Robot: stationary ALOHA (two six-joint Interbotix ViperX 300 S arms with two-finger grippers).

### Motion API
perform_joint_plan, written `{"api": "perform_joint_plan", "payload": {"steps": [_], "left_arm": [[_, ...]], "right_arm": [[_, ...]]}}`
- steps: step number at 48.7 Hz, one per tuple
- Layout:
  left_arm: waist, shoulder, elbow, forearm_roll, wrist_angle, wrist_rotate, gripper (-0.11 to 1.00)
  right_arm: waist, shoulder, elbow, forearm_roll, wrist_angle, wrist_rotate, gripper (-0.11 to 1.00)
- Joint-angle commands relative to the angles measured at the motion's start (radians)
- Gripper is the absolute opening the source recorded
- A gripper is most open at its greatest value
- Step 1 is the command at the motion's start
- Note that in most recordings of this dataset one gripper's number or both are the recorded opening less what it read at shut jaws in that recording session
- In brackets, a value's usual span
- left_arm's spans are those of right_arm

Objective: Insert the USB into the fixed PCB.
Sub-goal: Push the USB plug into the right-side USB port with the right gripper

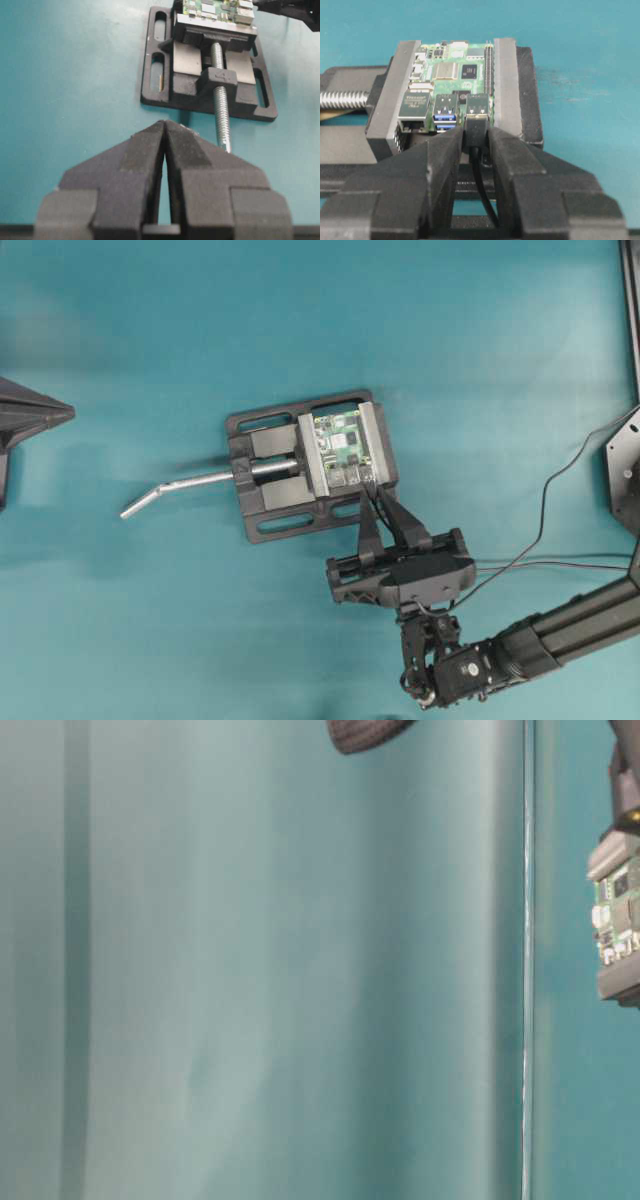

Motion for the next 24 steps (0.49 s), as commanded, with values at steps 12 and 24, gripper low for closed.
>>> {"api": "perform_joint_plan", "payload": {"steps": [12, 24], "left_arm": [[0.003, 0.009, -0.029, 0.002, -0.005, -0.006, 0.03], [0.003, 0.011, -0.029, 0.003, -0.005, -0.006, 0.03]], "right_arm": [[0.018, -0.038, -0.014, -0.002, -0.003, -0.002, 0.27], [0.018, -0.043, -0.005, -0.002, -0.003, -0.003, 0.43]]}}
